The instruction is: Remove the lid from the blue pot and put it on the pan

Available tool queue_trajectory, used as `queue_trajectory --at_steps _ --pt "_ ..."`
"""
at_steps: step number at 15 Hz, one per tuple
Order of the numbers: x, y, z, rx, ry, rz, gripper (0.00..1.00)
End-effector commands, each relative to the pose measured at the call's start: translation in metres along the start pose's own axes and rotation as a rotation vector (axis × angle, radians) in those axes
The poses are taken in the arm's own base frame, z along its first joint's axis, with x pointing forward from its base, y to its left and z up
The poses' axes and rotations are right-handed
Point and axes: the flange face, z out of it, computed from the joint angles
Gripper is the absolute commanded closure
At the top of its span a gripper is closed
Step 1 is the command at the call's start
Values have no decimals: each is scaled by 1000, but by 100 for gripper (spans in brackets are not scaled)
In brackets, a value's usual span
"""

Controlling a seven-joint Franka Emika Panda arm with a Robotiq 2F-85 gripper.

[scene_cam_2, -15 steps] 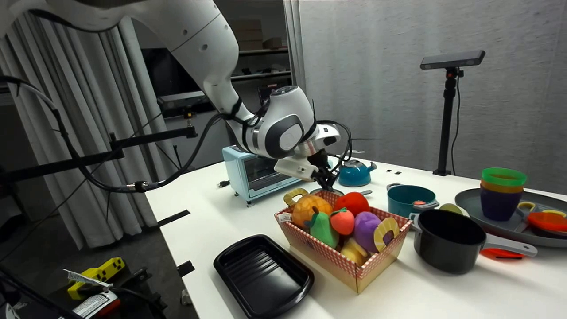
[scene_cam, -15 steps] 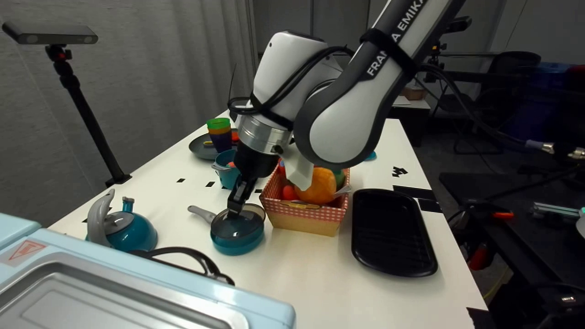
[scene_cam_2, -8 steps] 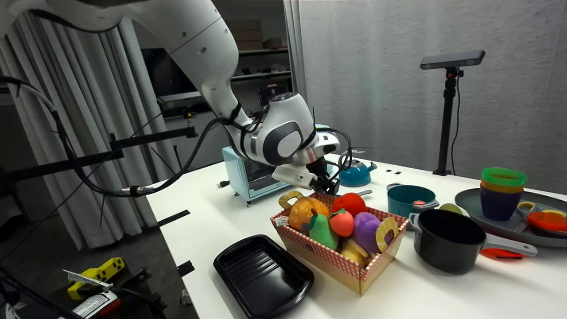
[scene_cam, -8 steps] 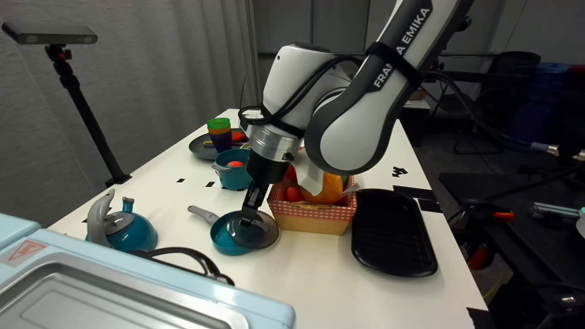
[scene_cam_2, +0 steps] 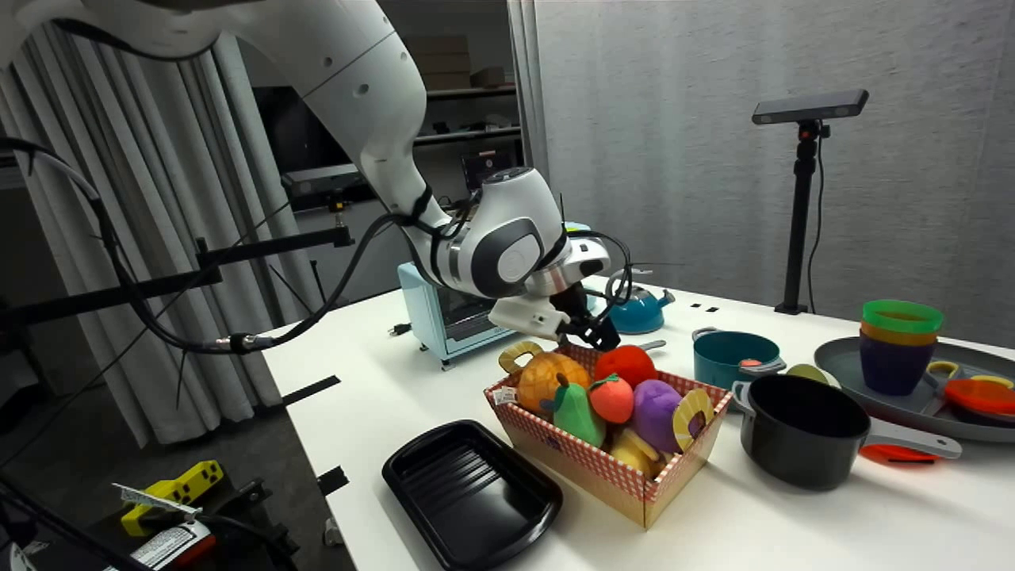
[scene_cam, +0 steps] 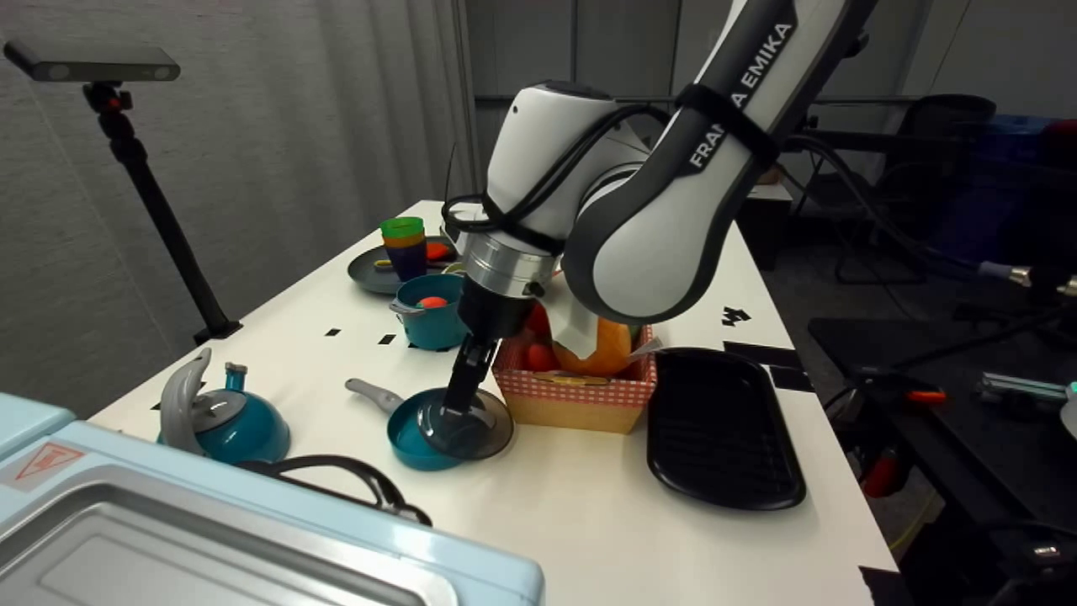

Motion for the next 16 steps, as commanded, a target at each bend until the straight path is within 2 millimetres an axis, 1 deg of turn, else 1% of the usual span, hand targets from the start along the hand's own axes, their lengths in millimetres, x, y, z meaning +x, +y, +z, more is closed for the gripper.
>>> queue_trajectory --at_steps 1,5,10,13,16 --pt "7 0 -18 -20 51 -34 0" --pt "20 4 -42 -40 106 -41 0" --pt "34 20 -85 -78 167 -23 0" --pt "35 32 -113 -100 189 -5 0" --pt "29 48 -142 -125 202 13 0"
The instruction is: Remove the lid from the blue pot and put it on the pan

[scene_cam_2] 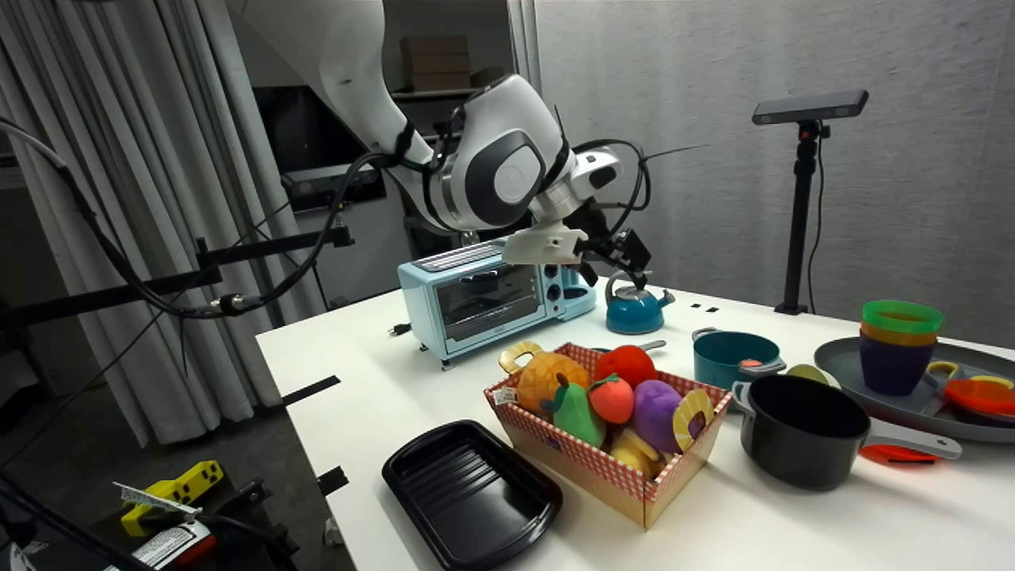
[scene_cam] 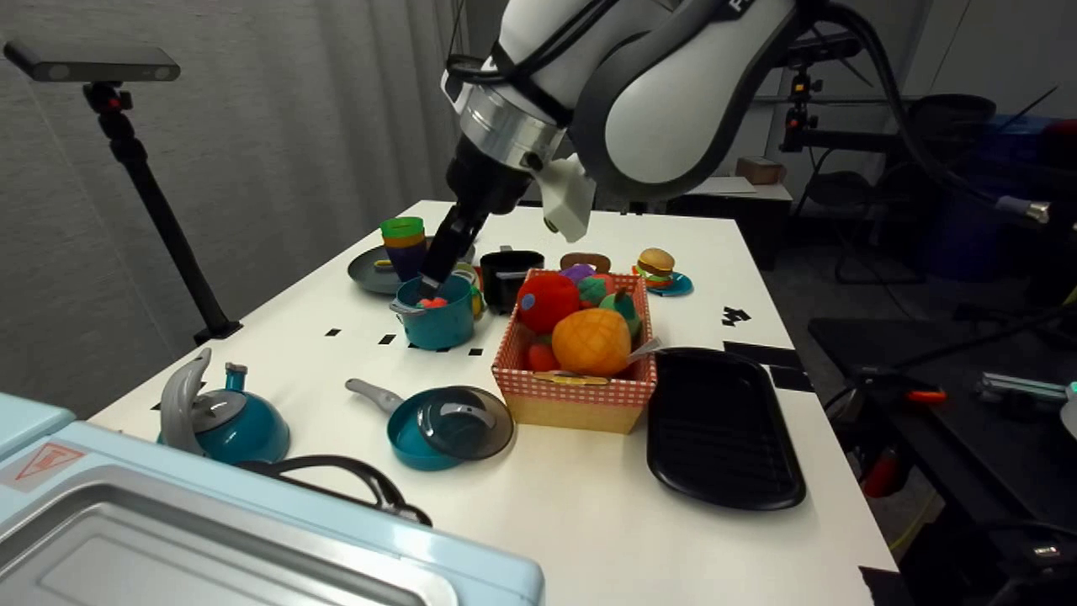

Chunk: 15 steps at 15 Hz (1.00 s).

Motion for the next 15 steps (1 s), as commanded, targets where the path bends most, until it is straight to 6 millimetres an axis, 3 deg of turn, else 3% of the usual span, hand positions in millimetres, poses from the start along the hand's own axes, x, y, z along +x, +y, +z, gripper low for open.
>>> queue_trajectory --at_steps 1,8,12,13,14,15 --pt "-10 20 -44 -34 27 31 0" --pt "-30 69 -95 -91 28 87 0" --pt "-40 78 -115 -83 34 101 0" --pt "-42 79 -119 -82 32 107 0" --pt "-33 82 -101 -94 29 98 0" --pt "-35 82 -105 -91 31 101 0"
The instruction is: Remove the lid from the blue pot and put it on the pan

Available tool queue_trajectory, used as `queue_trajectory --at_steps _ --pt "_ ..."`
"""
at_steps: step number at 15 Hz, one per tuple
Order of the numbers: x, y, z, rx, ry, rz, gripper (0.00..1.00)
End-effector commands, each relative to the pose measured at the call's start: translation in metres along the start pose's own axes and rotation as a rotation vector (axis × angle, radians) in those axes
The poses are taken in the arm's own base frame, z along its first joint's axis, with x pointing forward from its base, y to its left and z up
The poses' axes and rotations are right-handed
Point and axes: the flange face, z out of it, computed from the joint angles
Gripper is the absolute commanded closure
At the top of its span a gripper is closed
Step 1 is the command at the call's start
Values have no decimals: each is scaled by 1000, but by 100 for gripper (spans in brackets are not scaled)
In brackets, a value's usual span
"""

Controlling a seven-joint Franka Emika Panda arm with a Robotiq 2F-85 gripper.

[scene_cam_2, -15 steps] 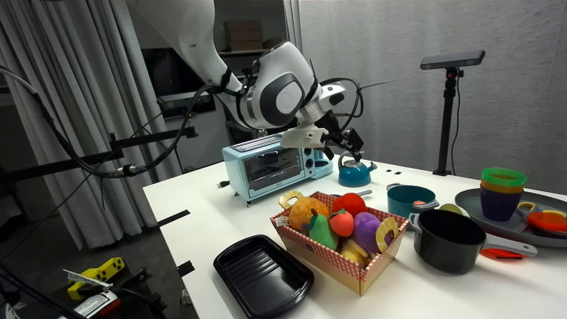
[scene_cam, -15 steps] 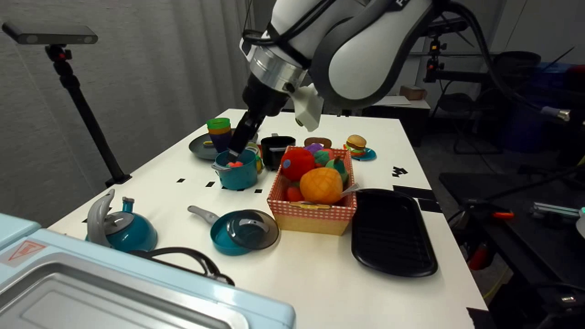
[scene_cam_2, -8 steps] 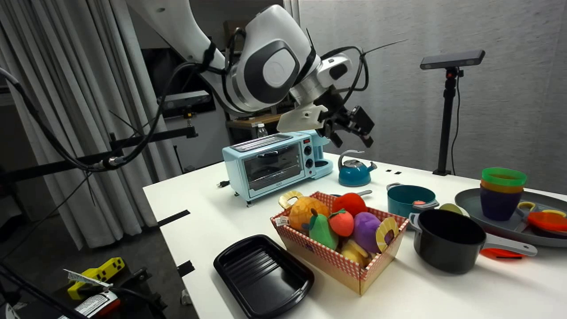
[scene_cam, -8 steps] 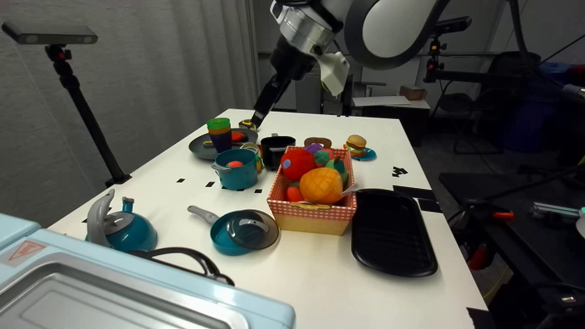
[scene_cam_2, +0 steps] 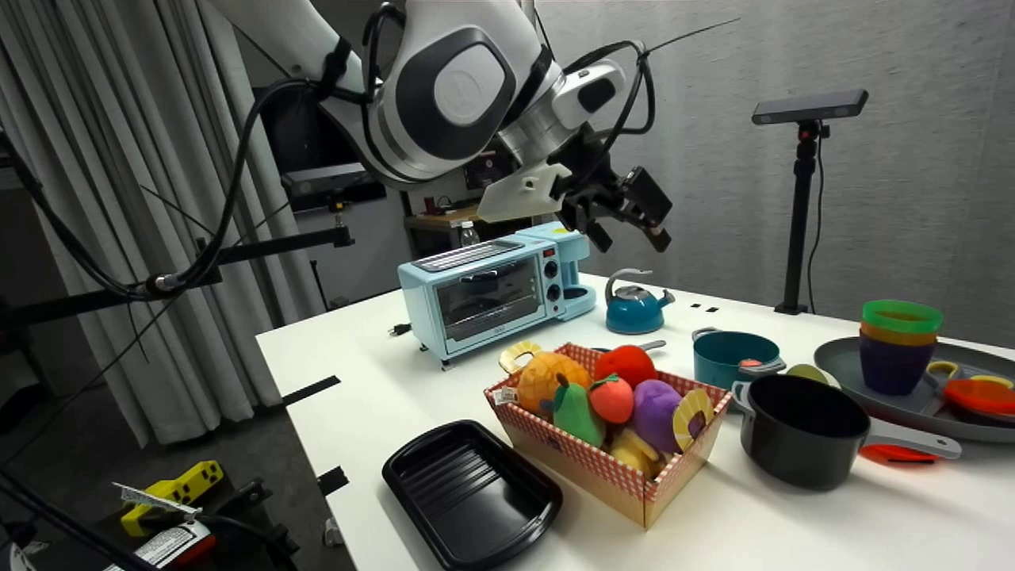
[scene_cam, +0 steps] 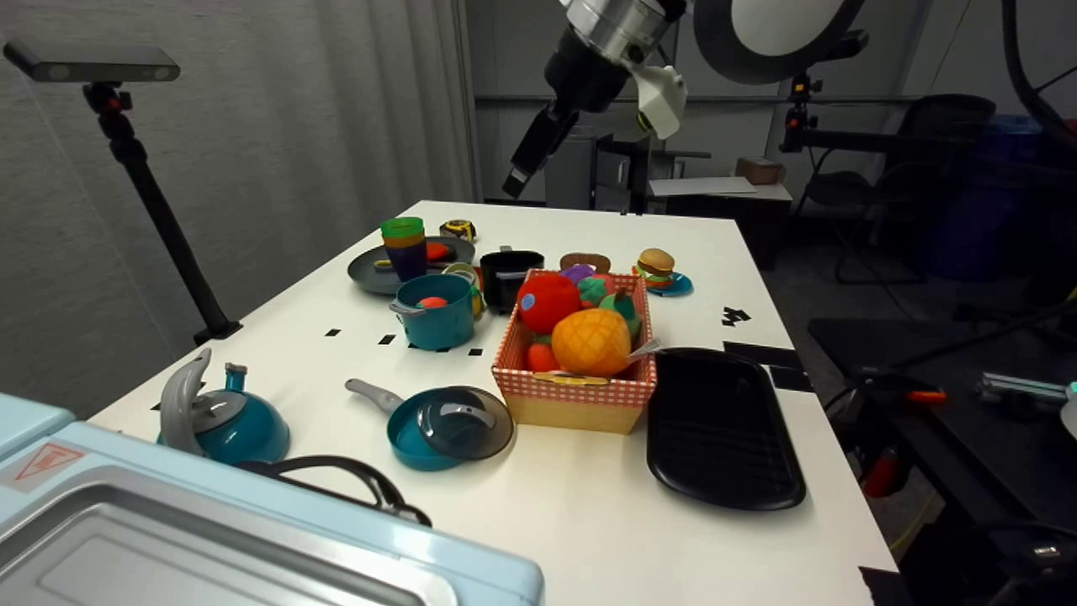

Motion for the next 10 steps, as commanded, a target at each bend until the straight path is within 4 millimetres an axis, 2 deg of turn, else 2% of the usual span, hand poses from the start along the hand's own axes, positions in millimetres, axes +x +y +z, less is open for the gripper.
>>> queue_trajectory --at_steps 1,10 --pt "-1 0 -2 2 1 1 0" --pt "-4 -1 -5 6 -2 2 0"
